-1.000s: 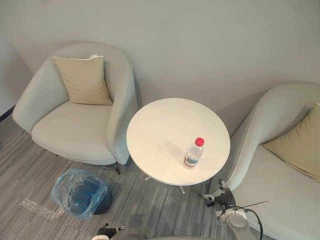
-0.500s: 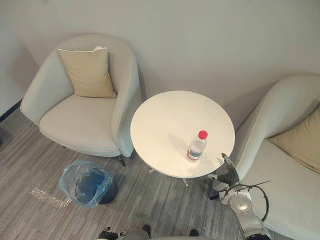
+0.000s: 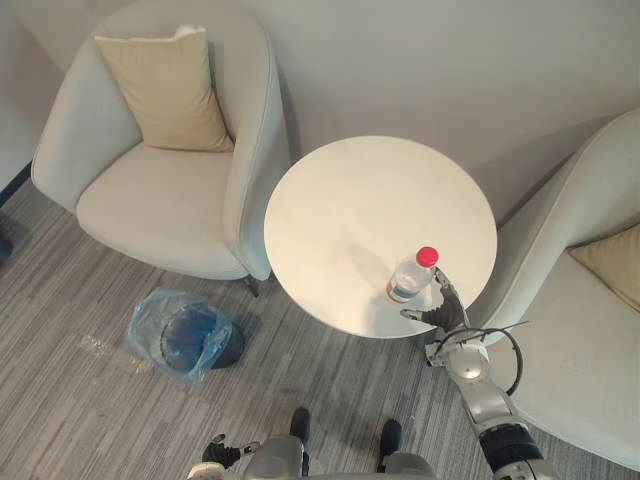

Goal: Gather rubbish on tea table into small bin, then transfer packed bag to large trash can.

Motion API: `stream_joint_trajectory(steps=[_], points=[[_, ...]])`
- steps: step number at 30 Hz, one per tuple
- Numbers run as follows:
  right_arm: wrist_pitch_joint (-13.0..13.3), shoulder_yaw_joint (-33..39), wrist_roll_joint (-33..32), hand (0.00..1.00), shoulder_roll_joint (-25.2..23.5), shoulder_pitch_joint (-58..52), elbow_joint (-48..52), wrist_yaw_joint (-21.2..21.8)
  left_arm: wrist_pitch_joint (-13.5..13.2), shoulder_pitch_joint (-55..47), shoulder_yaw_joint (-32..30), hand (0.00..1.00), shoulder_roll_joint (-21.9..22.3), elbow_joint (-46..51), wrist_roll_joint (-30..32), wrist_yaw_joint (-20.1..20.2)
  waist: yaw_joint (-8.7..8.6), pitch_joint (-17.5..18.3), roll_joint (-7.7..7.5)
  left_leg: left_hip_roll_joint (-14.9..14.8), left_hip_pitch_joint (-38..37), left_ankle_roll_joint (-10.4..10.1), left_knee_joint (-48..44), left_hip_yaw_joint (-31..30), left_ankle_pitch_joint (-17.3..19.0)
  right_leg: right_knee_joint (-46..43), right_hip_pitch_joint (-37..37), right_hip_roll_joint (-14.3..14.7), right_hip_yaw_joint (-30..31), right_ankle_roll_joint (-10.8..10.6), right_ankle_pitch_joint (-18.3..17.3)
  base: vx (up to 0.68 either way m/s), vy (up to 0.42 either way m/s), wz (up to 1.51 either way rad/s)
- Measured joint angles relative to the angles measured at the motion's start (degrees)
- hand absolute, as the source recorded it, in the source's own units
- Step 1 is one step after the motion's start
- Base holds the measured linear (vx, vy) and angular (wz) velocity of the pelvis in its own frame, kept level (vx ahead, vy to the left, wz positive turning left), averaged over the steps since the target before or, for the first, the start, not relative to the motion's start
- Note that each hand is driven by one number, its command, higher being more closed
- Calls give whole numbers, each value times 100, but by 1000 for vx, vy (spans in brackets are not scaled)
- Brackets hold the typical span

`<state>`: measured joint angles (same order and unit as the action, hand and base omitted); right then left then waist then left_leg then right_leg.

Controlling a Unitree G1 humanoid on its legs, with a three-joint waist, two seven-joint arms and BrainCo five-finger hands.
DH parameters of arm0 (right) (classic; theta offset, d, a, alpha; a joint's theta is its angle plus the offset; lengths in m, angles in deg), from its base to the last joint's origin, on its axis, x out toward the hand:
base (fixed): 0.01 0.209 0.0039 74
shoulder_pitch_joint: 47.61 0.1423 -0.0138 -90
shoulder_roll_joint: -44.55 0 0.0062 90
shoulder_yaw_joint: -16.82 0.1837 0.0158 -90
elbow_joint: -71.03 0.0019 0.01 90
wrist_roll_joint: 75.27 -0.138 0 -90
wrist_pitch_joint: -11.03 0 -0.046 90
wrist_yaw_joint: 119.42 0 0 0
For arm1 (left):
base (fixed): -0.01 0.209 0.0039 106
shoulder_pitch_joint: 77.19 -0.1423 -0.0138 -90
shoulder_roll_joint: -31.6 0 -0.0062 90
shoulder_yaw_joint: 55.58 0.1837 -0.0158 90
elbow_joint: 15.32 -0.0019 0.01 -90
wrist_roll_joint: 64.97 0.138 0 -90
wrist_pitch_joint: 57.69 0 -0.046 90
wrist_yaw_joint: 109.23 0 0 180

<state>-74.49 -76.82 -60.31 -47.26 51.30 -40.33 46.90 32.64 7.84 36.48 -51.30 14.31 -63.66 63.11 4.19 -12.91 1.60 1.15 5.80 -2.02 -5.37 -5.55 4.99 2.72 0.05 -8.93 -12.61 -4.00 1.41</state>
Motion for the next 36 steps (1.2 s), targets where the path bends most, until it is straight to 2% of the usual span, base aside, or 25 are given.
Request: stream_joint_trajectory(steps=[2,4,5,7,11,17,23,26,29,33,36], points=[[-11,1,-163,0,92,303,-17,-98,-1,70,0,0,27,12,-68,0,37,-266,91,39,133,1,-139,-99,0,-4,24,-17,-91,42,54,-47,40,17],[-13,-5,-209,0,181,519,-105,-131,-1,106,-1,0,42,13,-137,0,77,-397,113,45,238,5,-183,-169,-5,-42,95,-17,-156,47,58,-51,21,19],[-22,-2,-225,100,201,649,-195,-159,3,110,-2,0,47,9,-145,-1,131,-486,121,42,245,3,-187,-175,-8,-43,96,-16,-163,47,57,-66,12,14],[-47,8,-288,100,225,784,-220,-262,6,109,-2,0,71,8,-161,-18,216,-528,175,50,385,-11,-228,-245,-24,-61,183,-15,-228,47,57,-50,0,18],[-53,-2,-418,100,216,1098,-252,-335,2,110,-15,0,121,13,-236,-111,249,-661,249,57,529,-23,-288,-321,-62,-62,244,-12,-279,47,57,-29,-1,13],[-54,-3,-658,100,201,1114,-245,-354,2,109,-41,0,138,14,-268,-110,310,-676,255,51,524,-37,-285,-312,-71,-62,243,-9,-259,43,60,-13,3,1],[-39,33,-725,100,169,463,671,-275,13,102,-51,0,137,24,-256,-100,278,-674,248,36,424,-48,-273,-277,-78,-62,177,-9,-207,-12,96,-24,10,-3],[-28,52,-725,100,124,-16,1140,-172,15,93,-51,0,117,26,-232,-86,222,-659,213,32,323,-48,-268,-269,-77,-62,84,-8,-191,-13,96,-41,13,-3],[8,126,-713,100,-28,-638,1549,34,46,67,-65,0,72,21,-100,-27,185,-578,112,26,202,-48,-263,-217,-77,-49,-3,-9,-134,-14,95,-54,10,-8],[27,139,-713,100,-287,-1364,1921,238,85,-67,-106,0,28,4,1,12,85,-249,-79,21,169,-76,-263,-158,-95,-16,-18,-9,-76,-20,91,-50,5,-8],[43,140,-713,100,-325,-1630,2029,316,176,-103,-103,0,-4,-5,93,12,47,-100,-138,24,55,-87,-223,-118,-127,45,-123,-11,-1,-54,93,-80,4,-10]])
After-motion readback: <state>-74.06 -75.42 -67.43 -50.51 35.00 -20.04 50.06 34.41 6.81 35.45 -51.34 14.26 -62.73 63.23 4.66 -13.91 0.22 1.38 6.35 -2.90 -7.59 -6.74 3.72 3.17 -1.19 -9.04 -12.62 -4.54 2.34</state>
